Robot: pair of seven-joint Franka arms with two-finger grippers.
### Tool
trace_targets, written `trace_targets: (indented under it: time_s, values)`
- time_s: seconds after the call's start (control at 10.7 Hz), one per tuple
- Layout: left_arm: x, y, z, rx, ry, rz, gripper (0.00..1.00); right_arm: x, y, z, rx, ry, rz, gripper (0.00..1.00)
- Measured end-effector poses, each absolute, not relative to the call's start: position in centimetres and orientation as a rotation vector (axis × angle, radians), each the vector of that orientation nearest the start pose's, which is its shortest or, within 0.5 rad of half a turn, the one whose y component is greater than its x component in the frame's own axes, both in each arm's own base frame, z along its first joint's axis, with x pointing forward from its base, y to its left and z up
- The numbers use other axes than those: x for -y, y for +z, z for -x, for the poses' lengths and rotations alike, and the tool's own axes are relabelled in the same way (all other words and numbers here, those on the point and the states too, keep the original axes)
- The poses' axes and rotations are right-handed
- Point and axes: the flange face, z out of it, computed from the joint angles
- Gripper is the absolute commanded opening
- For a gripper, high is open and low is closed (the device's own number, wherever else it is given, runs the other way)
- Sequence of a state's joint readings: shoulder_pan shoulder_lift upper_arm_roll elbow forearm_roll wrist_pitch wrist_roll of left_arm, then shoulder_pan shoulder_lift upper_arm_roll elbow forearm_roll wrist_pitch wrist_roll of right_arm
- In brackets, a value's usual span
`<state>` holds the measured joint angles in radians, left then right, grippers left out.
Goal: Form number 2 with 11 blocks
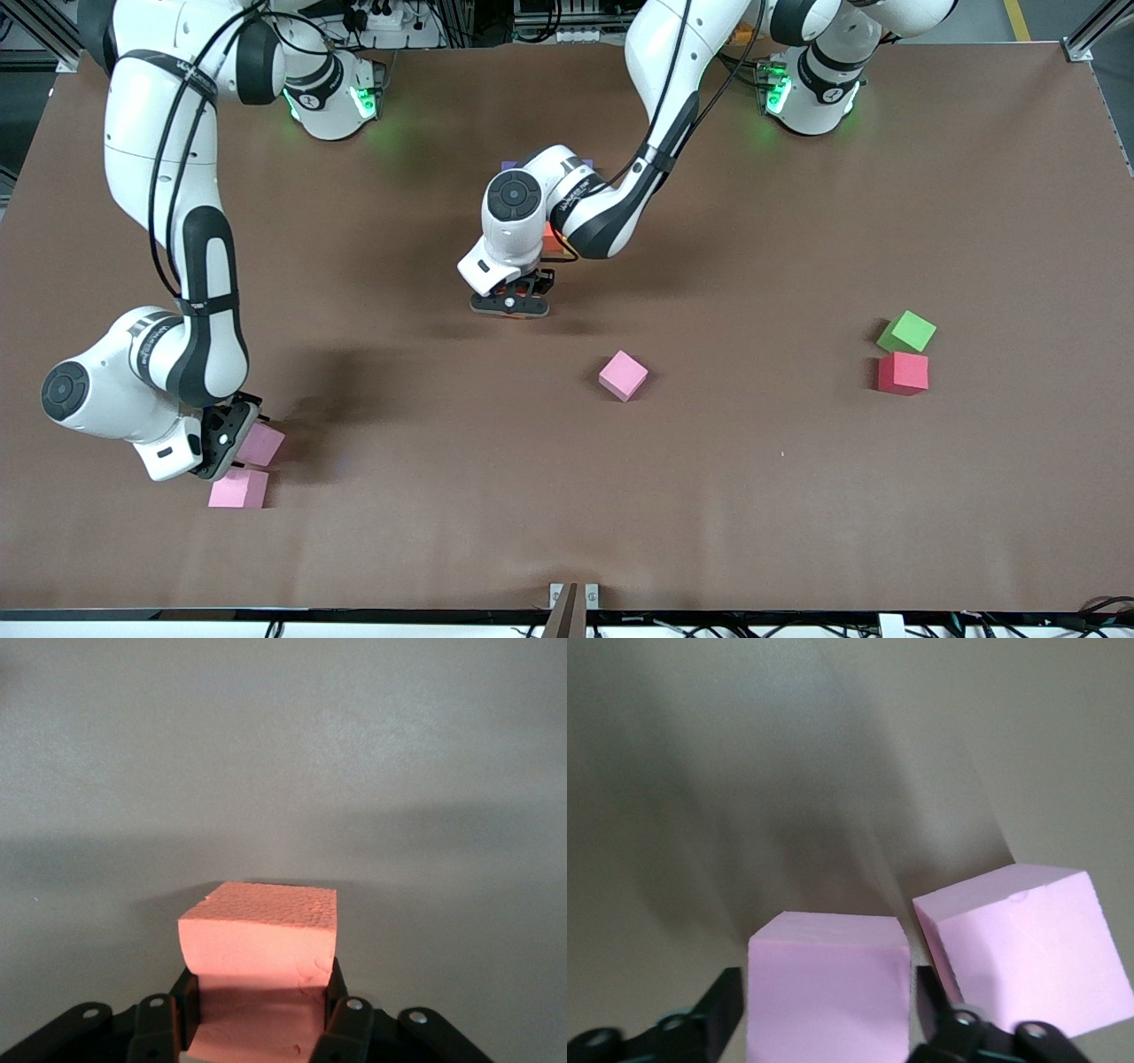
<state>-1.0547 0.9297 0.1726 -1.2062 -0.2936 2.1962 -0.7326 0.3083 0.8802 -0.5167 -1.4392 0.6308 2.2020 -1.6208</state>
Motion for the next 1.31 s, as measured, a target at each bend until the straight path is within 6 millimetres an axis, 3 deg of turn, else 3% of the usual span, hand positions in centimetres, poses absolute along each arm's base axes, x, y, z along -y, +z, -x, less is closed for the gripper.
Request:
trace_targets:
  time_s: [0.28, 0.84, 1.31]
  values:
    - [62.3, 21.9, -44.6, -0.104, 0.051, 3.262, 0.00, 4.5, 21.8, -72.7, 1.758, -0.172, 2.522, 0.11]
    - [62.4, 21.6, -44.5, -0.107, 0.048, 3.262, 0.00, -2.7, 25.0, -73.5, 1.608, -0.124, 2.519, 0.11]
    - [62.8, 21.3, -43.9, -0.121, 0.049, 3.260, 0.00, -4.1, 24.9, -73.3, 1.563, -0.110, 2.537, 0.11]
